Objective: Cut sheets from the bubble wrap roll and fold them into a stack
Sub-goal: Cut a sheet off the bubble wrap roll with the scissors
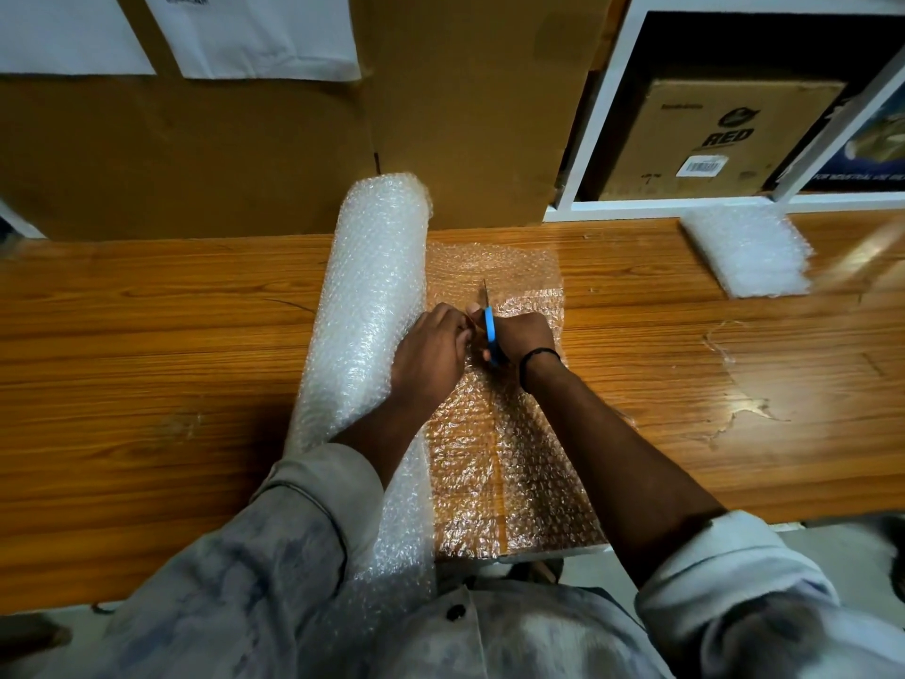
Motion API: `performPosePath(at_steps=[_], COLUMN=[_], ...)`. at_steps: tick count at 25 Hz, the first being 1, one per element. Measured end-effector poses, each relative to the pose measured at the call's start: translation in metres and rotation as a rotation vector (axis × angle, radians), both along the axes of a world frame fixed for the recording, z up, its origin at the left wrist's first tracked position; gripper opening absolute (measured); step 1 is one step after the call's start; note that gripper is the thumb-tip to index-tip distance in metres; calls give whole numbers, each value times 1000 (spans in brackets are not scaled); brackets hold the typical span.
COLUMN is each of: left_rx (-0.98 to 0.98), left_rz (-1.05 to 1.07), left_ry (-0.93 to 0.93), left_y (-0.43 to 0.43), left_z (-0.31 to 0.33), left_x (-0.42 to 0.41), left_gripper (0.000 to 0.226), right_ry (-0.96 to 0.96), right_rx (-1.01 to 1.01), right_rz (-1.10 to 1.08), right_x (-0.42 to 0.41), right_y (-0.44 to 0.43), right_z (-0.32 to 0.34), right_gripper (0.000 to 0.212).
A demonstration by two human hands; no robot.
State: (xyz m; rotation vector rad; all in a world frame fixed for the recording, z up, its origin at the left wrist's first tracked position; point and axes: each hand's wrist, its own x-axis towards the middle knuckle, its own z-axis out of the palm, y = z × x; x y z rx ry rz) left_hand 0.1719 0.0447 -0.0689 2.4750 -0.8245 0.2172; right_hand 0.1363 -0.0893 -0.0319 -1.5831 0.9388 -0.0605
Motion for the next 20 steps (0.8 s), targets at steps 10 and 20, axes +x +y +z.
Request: performPosePath(at_steps=[10,20], left_rx=[-89,-99], left_rz=[-20,-30], left_ry=[-7,-30], left_y=[1,-1], left_z=[-3,-6], left_x=[1,5], left_gripper=[9,6], right_ry=[0,-27], right_rx=[-22,27], right_rz=[23,21], right_x=[23,47], right_y=[-14,-29], right_z=[-7,-9], right_gripper=[55,59])
